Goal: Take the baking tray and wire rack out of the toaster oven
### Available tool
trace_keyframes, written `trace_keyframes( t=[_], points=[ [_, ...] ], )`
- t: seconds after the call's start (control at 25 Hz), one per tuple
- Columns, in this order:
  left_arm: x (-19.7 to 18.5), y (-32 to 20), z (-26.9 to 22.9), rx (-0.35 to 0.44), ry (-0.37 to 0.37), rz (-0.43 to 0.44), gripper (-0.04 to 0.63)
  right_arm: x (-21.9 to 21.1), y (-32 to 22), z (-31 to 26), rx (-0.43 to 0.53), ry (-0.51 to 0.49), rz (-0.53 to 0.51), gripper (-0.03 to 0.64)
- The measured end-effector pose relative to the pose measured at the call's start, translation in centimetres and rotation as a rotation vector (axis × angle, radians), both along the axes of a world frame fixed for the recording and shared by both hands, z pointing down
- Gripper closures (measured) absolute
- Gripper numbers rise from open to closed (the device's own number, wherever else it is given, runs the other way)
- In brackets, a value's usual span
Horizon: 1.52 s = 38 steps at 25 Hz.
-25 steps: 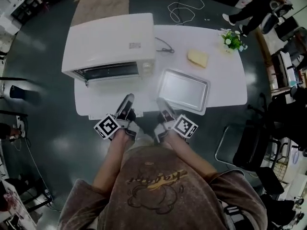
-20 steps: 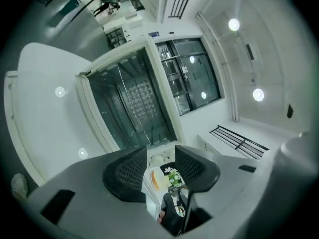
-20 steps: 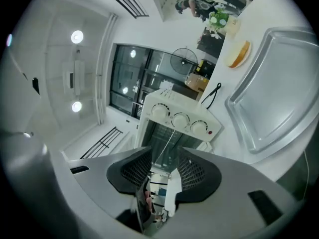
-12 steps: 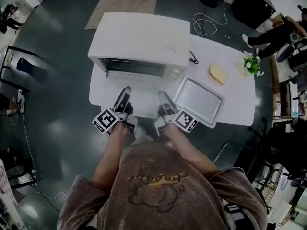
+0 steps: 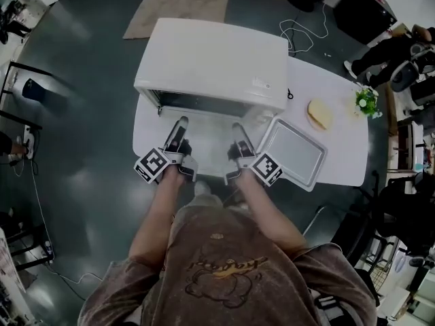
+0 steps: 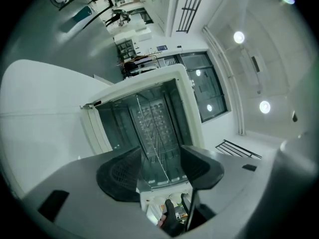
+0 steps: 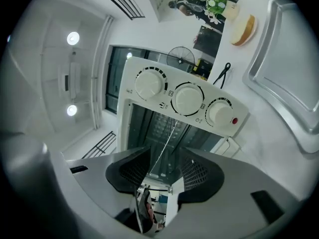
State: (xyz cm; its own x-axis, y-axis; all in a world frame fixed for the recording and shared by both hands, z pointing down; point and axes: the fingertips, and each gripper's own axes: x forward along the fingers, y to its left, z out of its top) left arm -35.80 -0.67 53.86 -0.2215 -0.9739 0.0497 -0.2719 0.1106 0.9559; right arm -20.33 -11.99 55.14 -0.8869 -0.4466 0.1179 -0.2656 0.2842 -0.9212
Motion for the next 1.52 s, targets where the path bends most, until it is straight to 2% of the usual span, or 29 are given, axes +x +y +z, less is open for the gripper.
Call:
trace_keyframes(
  t=[0.24, 0.8, 1.08, 1.2, 1.28, 1.52],
  points=[
    [-3.5, -2.1, 1.6, 0.018, 0.050, -0.035, 0.373, -1.6, -2.2, 0.7, -0.002, -0.009, 0.062, 0.456],
    [-7.3, -7.1, 2.4, 0.019, 0.040, 0.005, 0.378, -5.9, -5.6, 1.2, 0.007, -0.012, 0.098, 0.462],
    [-7.9, -7.9, 3.0, 0.007, 0.064, 0.011, 0.433, -7.1, -6.1, 1.4, 0.006, 0.010, 0.093, 0.488],
    [-8.1, -7.8, 3.5, -0.008, 0.087, -0.003, 0.515, -7.1, -6.2, 1.8, -0.005, 0.022, 0.093, 0.516],
    [-8.0, -7.7, 3.5, -0.004, 0.099, -0.007, 0.538, -7.0, -6.2, 1.7, -0.008, 0.009, 0.093, 0.537],
    [-7.8, -7.3, 3.3, 0.007, 0.120, -0.012, 0.572, -7.1, -5.8, 1.5, -0.020, -0.001, 0.096, 0.583]
  ],
)
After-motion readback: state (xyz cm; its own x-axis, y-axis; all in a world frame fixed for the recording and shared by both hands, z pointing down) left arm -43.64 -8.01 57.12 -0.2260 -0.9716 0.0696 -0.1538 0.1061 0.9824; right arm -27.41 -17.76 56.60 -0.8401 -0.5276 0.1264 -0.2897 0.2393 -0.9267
